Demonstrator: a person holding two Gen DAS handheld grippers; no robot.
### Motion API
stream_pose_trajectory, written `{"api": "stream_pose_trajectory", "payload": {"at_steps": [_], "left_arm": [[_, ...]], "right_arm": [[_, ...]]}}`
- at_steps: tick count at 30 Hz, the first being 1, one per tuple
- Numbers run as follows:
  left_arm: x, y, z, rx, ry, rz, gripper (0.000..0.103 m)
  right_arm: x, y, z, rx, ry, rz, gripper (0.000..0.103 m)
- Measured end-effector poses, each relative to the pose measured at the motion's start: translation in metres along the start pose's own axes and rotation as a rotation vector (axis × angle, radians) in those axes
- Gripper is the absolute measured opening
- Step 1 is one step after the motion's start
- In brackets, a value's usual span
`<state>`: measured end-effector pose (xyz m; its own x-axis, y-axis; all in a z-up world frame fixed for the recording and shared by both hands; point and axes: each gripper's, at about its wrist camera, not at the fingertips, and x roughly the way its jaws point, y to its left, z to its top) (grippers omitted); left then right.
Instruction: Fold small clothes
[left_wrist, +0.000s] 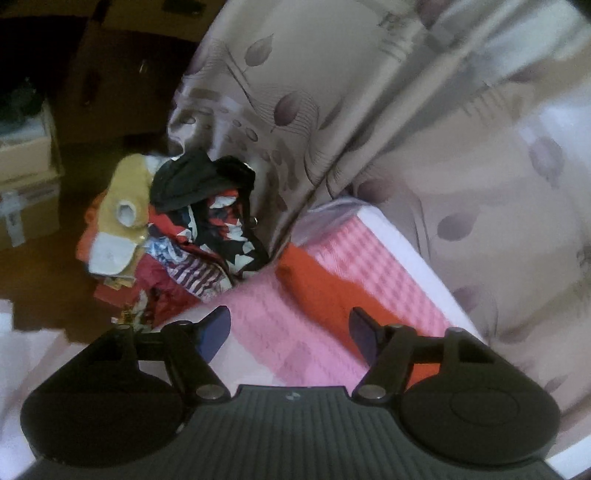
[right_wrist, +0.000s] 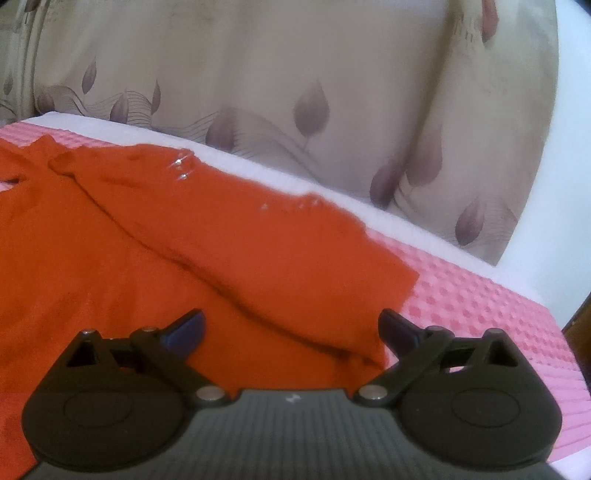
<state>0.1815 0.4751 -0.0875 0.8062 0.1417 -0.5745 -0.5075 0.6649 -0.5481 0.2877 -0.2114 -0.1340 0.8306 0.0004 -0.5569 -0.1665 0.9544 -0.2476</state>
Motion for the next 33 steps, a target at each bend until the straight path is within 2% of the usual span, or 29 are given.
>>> {"api": "stream_pose_trajectory", "payload": {"at_steps": [2, 4, 5, 6, 7, 8, 10, 15, 20, 26, 29, 33], "left_arm": [[0.009, 0.002, 0.008, -0.008, 0.009, -0.032, 0.069], [0.022, -0.003, 0.010, -0.001, 0.026, -0.059, 0.062], [0.026, -0.005, 0.011, 0.007, 0.035, -0.066, 0.045], [0.034, -0.008, 0.012, 0.011, 0.063, -0.079, 0.020], [0.040, -0.009, 0.012, 0.006, 0.094, -0.088, 0.008], [0.047, -0.011, 0.011, 0.003, 0.114, -0.079, 0.002], [0.050, -0.014, 0.008, 0.019, 0.088, -0.069, 0.003], [0.038, -0.023, 0.005, -0.023, -0.005, -0.052, 0.002], [0.007, -0.074, 0.006, 0.050, -0.092, -0.106, 0.002], [-0.039, -0.180, -0.005, 0.158, -0.149, -0.248, 0.002], [-0.052, -0.246, -0.023, 0.222, -0.132, -0.342, 0.002], [-0.059, -0.334, -0.067, 0.311, -0.070, -0.474, 0.002]], "right_arm": [[-0.001, 0.004, -0.001, -0.017, -0.005, -0.021, 0.101], [-0.001, 0.007, -0.001, -0.035, -0.007, -0.036, 0.101], [-0.001, 0.008, -0.001, -0.040, -0.007, -0.042, 0.101], [-0.001, 0.009, -0.001, -0.044, -0.008, -0.047, 0.102], [0.000, 0.009, -0.001, -0.046, -0.009, -0.052, 0.102], [-0.001, 0.009, -0.001, -0.046, -0.010, -0.055, 0.102], [-0.001, 0.010, -0.001, -0.048, -0.011, -0.060, 0.102], [-0.002, 0.012, -0.001, -0.058, -0.016, -0.070, 0.102], [-0.003, 0.013, -0.002, -0.058, -0.020, -0.073, 0.102], [-0.006, 0.005, -0.002, -0.005, -0.037, -0.047, 0.102], [-0.010, -0.006, -0.003, 0.056, -0.052, -0.016, 0.102], [-0.013, -0.024, -0.006, 0.154, -0.074, 0.035, 0.102]]}}
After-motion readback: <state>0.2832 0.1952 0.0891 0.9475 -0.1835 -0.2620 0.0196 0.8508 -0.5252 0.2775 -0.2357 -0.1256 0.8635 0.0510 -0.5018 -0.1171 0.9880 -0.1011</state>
